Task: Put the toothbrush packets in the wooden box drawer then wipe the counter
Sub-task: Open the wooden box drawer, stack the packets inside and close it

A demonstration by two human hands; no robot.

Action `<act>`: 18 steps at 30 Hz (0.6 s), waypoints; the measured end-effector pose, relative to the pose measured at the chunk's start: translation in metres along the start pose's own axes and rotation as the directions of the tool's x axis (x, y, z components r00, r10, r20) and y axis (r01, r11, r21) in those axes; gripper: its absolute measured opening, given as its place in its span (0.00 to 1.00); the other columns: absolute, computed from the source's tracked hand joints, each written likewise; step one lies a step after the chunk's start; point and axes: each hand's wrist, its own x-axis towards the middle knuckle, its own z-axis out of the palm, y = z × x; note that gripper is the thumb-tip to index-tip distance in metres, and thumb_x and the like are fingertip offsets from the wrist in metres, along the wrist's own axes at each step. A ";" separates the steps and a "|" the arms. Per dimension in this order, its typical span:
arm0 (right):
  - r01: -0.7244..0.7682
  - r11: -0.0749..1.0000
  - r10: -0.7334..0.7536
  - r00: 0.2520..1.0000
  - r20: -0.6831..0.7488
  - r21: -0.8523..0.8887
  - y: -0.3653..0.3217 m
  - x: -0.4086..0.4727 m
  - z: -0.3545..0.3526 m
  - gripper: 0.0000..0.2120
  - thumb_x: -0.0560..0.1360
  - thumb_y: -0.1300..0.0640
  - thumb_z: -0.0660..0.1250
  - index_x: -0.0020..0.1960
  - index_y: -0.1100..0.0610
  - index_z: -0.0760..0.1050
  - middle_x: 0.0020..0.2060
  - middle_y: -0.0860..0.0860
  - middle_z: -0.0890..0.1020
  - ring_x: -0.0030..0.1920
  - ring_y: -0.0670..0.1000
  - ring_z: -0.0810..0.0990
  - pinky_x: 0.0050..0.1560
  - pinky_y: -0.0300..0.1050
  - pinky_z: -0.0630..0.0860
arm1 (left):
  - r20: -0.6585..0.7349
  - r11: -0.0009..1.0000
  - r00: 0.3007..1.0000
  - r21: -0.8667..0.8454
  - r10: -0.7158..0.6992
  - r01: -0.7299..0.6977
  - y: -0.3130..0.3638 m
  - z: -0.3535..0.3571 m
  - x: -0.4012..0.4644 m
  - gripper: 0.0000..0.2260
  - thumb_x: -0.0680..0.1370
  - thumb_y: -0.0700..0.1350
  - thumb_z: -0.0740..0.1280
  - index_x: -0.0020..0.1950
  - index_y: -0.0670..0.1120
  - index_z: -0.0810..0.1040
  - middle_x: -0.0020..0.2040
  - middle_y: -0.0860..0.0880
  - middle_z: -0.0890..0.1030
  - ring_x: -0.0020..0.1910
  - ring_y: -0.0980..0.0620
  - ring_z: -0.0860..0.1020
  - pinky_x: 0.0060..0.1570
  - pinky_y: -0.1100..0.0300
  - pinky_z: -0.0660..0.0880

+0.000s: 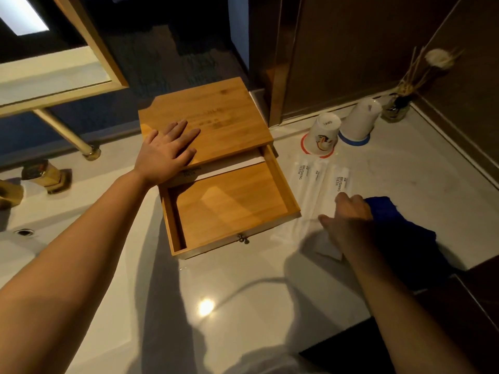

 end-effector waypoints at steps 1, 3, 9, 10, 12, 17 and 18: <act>-0.035 0.998 0.037 0.998 0.043 -0.045 -0.003 0.003 -0.003 0.24 0.71 0.46 0.70 0.60 0.59 0.69 0.56 0.59 0.75 0.54 0.56 0.75 0.48 0.46 0.75 | 0.001 1.000 1.000 -0.002 0.001 -0.001 0.000 0.000 0.000 0.24 0.78 0.61 0.45 0.74 0.60 0.52 0.78 0.50 0.53 0.77 0.49 0.50 0.73 0.44 0.47; -0.078 0.993 0.085 0.993 0.086 -0.086 -0.007 0.008 -0.007 0.26 0.70 0.45 0.69 0.61 0.59 0.67 0.57 0.59 0.75 0.54 0.56 0.75 0.44 0.44 0.73 | 0.004 1.000 1.000 -0.003 0.001 -0.001 0.001 -0.001 -0.001 0.25 0.78 0.61 0.45 0.74 0.60 0.52 0.78 0.50 0.53 0.77 0.49 0.50 0.73 0.45 0.47; -0.177 0.981 0.169 0.981 0.092 0.083 -0.009 0.023 -0.012 0.33 0.68 0.45 0.72 0.62 0.62 0.63 0.58 0.62 0.75 0.55 0.59 0.77 0.45 0.47 0.75 | 0.006 1.000 1.000 0.002 -0.003 0.003 0.003 -0.004 -0.001 0.25 0.77 0.60 0.45 0.74 0.59 0.52 0.78 0.50 0.53 0.77 0.48 0.51 0.73 0.45 0.48; -0.186 0.975 0.175 0.980 0.098 0.118 -0.010 0.024 -0.011 0.33 0.68 0.45 0.72 0.63 0.62 0.63 0.59 0.62 0.75 0.56 0.59 0.77 0.46 0.48 0.76 | 0.007 1.000 1.000 0.005 -0.002 0.002 0.003 -0.004 -0.001 0.25 0.77 0.60 0.45 0.74 0.59 0.53 0.78 0.50 0.53 0.77 0.48 0.51 0.72 0.46 0.48; -0.195 0.954 0.178 0.980 0.094 0.229 -0.013 0.024 -0.008 0.30 0.69 0.51 0.72 0.63 0.63 0.63 0.59 0.63 0.75 0.56 0.61 0.77 0.47 0.51 0.77 | 0.009 1.000 1.000 0.003 0.000 0.000 0.003 -0.004 -0.001 0.25 0.77 0.60 0.45 0.74 0.59 0.53 0.78 0.49 0.53 0.77 0.48 0.51 0.72 0.45 0.48; -0.281 0.765 0.275 0.956 0.101 0.579 -0.008 0.019 0.004 0.22 0.71 0.61 0.70 0.62 0.63 0.68 0.61 0.61 0.77 0.60 0.62 0.76 0.53 0.54 0.77 | -0.007 1.000 1.000 0.000 0.003 -0.003 0.002 -0.004 -0.001 0.25 0.77 0.60 0.46 0.74 0.59 0.53 0.78 0.49 0.54 0.77 0.48 0.52 0.72 0.45 0.49; -0.295 0.731 0.292 0.950 0.109 0.616 -0.006 0.019 0.005 0.21 0.71 0.61 0.71 0.62 0.62 0.69 0.61 0.60 0.77 0.60 0.61 0.76 0.54 0.54 0.77 | -0.013 1.000 1.000 -0.003 0.004 -0.004 0.002 -0.004 -0.001 0.25 0.77 0.60 0.46 0.74 0.59 0.53 0.78 0.49 0.54 0.76 0.48 0.52 0.72 0.45 0.49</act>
